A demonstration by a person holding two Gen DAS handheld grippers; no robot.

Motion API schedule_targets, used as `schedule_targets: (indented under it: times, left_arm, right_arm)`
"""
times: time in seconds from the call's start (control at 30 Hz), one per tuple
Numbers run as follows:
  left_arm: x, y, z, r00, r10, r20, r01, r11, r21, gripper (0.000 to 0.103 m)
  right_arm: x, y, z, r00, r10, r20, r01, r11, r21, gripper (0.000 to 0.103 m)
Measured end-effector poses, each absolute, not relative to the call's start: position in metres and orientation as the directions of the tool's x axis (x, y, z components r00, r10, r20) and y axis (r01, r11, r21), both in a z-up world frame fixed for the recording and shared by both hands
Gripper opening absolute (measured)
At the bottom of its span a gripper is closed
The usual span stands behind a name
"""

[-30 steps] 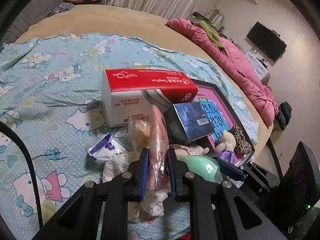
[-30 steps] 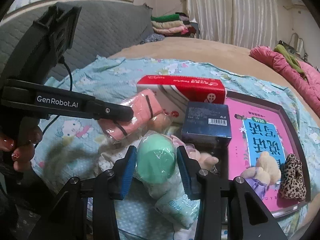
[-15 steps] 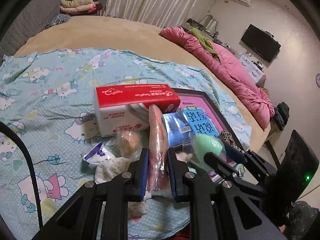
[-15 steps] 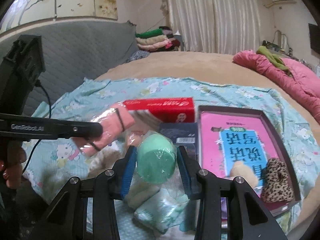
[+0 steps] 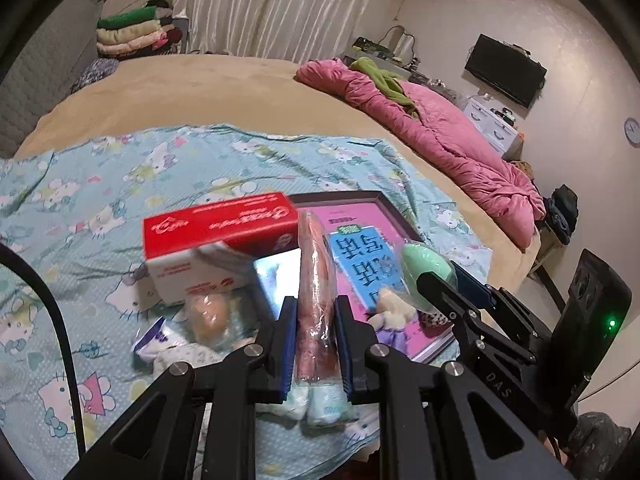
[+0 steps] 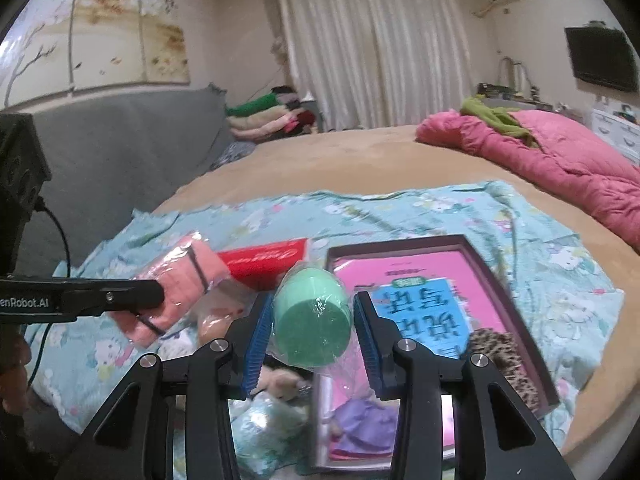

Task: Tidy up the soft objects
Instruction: 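Carry the pink item over the tray with the left while the right carries the green ball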

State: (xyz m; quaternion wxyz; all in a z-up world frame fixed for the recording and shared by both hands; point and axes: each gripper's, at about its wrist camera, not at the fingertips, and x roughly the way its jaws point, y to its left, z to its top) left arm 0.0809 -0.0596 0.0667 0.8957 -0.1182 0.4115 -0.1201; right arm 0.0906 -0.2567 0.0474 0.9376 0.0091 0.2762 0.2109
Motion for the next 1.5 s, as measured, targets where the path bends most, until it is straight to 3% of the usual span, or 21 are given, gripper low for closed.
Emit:
schedule_targets:
  times: [0.7, 1.3, 1.5]
  left_arm:
    - [0.106, -0.149, 0.102, 0.626, -0.311, -0.715, 0.238, 0.95, -0.204, 0.019]
    - [0.127, -0.189, 0.068, 0.566, -0.296, -0.77, 0.267, 0.949, -0.169, 0.019]
    - [0.142, -0.193, 0.048, 0.546, -0.241, -0.803, 0.245, 0.962, -0.123, 0.019]
  right_arm:
    - [0.097, -0.343, 0.068, 0.852, 0.299, -0.43, -0.219, 0.949, 0.226, 0.042]
    - [0.099, -0.381, 0.064, 0.864, 0.253, -0.434, -0.14, 0.951, 0.276, 0.042]
    - [0.102, -0.382, 0.058, 0.854, 0.257, -0.453, -0.136, 0.95, 0.281, 0.042]
